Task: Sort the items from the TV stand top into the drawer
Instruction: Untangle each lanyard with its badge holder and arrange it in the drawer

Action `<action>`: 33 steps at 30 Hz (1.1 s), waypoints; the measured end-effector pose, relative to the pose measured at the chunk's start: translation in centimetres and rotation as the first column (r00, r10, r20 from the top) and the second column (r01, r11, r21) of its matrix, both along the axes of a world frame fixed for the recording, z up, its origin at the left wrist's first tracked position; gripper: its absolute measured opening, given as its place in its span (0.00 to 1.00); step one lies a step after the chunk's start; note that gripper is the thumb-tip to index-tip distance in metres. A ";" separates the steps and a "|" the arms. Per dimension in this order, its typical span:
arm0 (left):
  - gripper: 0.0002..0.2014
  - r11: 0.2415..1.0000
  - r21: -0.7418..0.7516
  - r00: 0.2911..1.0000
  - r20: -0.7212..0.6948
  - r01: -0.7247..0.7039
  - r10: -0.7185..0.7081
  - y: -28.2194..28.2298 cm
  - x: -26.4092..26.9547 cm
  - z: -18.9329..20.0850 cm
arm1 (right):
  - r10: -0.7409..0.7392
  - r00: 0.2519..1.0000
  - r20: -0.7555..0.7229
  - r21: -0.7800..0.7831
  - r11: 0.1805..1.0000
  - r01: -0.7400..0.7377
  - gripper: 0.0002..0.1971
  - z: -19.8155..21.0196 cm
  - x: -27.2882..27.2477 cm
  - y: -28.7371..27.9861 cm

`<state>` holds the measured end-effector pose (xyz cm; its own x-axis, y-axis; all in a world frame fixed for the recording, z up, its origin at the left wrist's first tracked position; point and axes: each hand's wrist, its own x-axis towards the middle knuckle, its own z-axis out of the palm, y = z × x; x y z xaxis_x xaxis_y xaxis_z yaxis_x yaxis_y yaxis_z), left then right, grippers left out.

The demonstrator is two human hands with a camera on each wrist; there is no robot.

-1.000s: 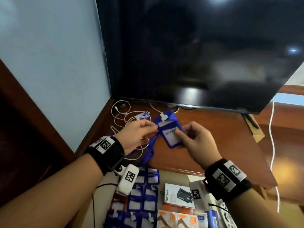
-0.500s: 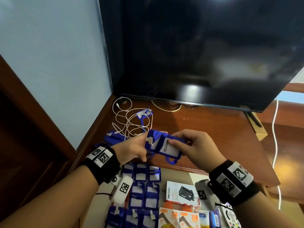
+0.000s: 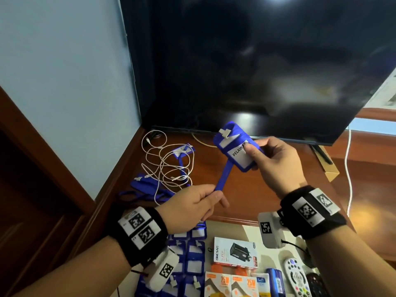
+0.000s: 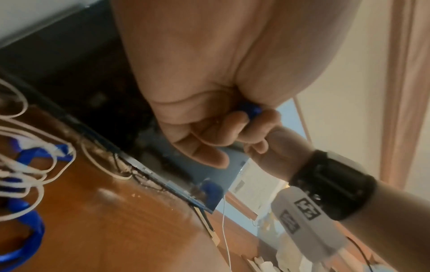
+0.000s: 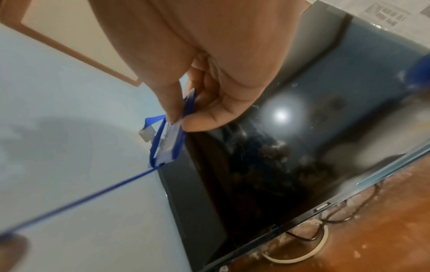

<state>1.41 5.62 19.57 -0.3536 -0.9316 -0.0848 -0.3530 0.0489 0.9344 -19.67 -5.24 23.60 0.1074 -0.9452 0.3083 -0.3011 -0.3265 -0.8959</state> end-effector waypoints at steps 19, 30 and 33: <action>0.08 0.992 -0.035 0.885 0.458 0.118 -0.089 -6.4 5.4 8.9 | 0.531 0.828 -0.180 0.037 0.845 -0.534 0.09 -2.7 2.2 5.4; 0.13 0.871 0.479 0.728 -0.560 -0.105 0.395 -3.0 4.1 -0.5 | 0.236 0.965 0.113 0.111 0.962 -0.248 0.02 -5.6 3.5 5.3; 0.18 0.823 0.557 0.658 -0.579 -0.110 0.481 -1.7 4.4 -2.0 | 0.172 0.967 0.189 0.220 0.952 -0.212 0.05 -7.3 4.5 6.2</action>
